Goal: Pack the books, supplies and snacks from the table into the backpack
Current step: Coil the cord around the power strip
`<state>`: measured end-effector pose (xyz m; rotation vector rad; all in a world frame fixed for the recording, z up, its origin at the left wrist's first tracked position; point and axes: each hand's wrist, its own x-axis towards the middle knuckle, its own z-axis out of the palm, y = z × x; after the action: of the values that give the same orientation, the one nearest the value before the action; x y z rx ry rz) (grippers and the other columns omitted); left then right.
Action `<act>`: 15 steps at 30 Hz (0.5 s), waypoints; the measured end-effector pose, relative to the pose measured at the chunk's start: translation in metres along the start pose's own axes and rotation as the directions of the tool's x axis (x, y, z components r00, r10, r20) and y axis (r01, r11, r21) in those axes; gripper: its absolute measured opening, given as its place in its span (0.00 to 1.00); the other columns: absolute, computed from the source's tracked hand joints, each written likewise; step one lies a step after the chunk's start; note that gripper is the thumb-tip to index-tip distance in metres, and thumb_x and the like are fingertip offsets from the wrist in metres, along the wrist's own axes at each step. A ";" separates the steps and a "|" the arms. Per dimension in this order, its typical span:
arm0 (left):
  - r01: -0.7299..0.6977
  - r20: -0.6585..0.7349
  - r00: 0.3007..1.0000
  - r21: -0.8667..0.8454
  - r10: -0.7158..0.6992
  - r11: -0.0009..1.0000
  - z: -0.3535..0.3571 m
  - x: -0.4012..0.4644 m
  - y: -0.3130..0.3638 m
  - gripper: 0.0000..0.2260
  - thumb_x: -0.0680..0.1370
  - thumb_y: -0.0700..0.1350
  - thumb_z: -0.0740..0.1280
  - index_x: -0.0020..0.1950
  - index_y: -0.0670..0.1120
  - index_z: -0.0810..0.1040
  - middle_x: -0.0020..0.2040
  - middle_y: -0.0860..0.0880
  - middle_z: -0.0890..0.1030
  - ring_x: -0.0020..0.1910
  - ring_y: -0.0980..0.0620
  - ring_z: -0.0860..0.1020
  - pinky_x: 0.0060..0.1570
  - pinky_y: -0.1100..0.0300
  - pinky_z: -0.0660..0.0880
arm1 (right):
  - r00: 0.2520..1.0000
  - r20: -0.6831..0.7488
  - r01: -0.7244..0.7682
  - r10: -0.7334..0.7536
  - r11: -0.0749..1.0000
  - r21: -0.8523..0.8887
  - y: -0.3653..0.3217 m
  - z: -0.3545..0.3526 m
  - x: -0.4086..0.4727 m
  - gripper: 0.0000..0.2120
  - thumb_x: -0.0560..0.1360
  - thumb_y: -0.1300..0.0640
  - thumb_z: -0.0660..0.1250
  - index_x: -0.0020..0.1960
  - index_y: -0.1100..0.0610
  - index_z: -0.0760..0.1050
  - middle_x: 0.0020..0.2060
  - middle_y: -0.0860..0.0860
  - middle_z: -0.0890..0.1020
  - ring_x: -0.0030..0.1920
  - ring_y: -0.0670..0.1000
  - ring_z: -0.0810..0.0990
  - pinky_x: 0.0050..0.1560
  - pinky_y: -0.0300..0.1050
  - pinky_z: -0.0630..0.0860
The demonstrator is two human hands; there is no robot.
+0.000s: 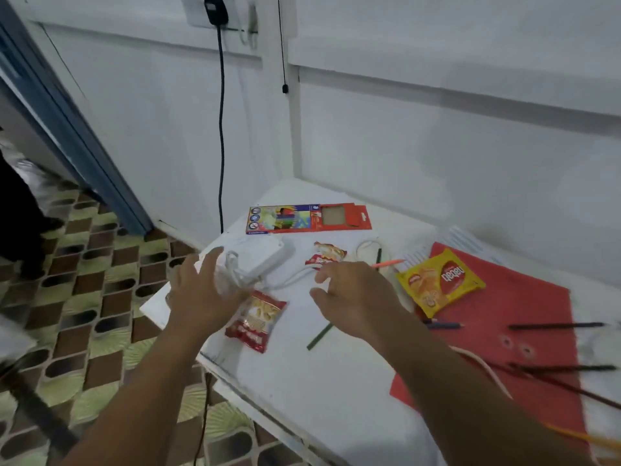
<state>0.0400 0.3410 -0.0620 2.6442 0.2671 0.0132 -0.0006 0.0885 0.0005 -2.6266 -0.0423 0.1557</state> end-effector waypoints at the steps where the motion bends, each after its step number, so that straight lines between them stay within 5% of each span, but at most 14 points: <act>1: 0.018 0.072 0.997 0.024 -0.019 1.000 0.001 0.010 -0.010 0.47 0.61 0.75 0.68 0.76 0.61 0.58 0.76 0.44 0.64 0.76 0.39 0.60 0.68 0.36 0.64 | 1.000 0.015 0.006 -0.006 1.000 -0.017 -0.007 0.006 0.010 0.13 0.77 0.43 0.65 0.59 0.44 0.77 0.52 0.44 0.83 0.54 0.48 0.79 0.49 0.43 0.73; 5: 0.008 0.196 0.980 0.059 -0.020 0.998 0.008 0.032 -0.034 0.46 0.58 0.78 0.64 0.72 0.62 0.60 0.68 0.46 0.74 0.67 0.40 0.72 0.62 0.39 0.72 | 0.996 0.037 0.088 -0.085 0.994 -0.072 -0.023 0.031 0.040 0.16 0.78 0.47 0.66 0.64 0.46 0.76 0.61 0.45 0.77 0.61 0.49 0.76 0.58 0.45 0.75; 9: -0.079 0.120 0.989 -0.091 0.089 0.993 0.009 0.036 -0.034 0.40 0.61 0.64 0.79 0.69 0.52 0.70 0.61 0.46 0.78 0.59 0.45 0.76 0.54 0.52 0.73 | 0.979 0.140 0.172 -0.151 0.973 -0.154 -0.019 0.049 0.061 0.19 0.79 0.52 0.67 0.69 0.47 0.73 0.68 0.46 0.74 0.66 0.51 0.74 0.64 0.46 0.72; 15: -0.211 -0.052 0.977 -0.192 0.205 0.958 -0.001 0.031 -0.024 0.34 0.62 0.50 0.83 0.65 0.46 0.76 0.54 0.46 0.78 0.48 0.48 0.74 0.45 0.55 0.71 | 0.982 -0.016 0.188 -0.191 0.976 -0.111 -0.012 0.043 0.061 0.09 0.79 0.53 0.65 0.55 0.47 0.82 0.46 0.46 0.81 0.46 0.49 0.79 0.44 0.42 0.76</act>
<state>0.0653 0.3683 -0.0735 2.4637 -0.0042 0.1437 0.0546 0.1236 -0.0372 -2.7143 -0.2992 0.0540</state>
